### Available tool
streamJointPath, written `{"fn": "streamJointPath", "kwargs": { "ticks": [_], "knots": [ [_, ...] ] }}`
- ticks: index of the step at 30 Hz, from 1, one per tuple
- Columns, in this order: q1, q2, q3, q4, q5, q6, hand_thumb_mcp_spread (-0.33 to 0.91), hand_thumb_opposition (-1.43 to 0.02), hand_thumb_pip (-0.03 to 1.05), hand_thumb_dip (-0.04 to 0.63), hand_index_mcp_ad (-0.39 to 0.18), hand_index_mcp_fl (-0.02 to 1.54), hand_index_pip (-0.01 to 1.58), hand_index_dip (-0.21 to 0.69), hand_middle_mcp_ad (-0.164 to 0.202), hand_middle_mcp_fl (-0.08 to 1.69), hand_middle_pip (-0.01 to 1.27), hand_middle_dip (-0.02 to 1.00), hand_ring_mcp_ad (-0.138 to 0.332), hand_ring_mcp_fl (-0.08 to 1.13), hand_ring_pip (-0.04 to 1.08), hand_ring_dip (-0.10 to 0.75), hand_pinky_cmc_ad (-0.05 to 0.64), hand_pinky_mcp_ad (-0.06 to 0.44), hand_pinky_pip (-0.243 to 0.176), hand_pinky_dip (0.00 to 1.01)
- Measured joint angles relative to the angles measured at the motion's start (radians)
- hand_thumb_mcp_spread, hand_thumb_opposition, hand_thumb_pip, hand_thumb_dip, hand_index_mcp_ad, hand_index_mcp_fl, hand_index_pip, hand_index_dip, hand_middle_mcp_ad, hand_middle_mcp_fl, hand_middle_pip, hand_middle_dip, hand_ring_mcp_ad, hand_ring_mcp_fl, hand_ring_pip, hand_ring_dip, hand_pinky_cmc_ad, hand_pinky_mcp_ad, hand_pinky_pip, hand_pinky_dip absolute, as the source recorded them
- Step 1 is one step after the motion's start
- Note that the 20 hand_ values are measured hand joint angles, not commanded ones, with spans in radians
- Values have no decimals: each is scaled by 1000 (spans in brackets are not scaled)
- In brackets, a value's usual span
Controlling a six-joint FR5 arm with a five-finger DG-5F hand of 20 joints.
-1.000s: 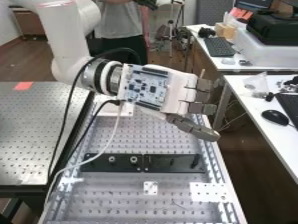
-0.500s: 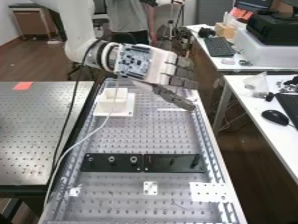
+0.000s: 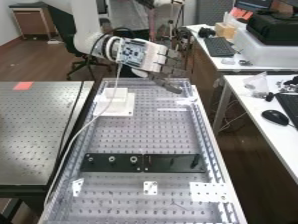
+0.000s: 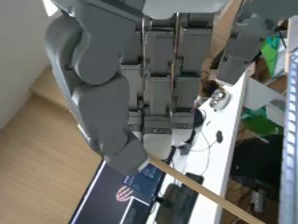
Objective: Grab the chopstick and place it in the clear container
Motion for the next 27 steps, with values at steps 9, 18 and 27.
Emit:
{"fn": "streamJointPath", "kwargs": {
  "ticks": [9,18,27],
  "knots": [
    [54,-33,11,-79,47,78,719,-1030,490,346,-2,798,1051,140,3,1056,550,721,-40,874,89,499,367,281,105,178],
    [61,-85,104,-224,29,98,721,-1030,490,346,-2,798,1051,140,5,1056,550,721,-42,878,89,499,356,284,105,178],
    [55,-157,230,-405,-13,136,719,-1037,490,346,-2,798,1051,140,2,1059,550,703,-38,876,87,499,354,295,105,178]
  ]
}}
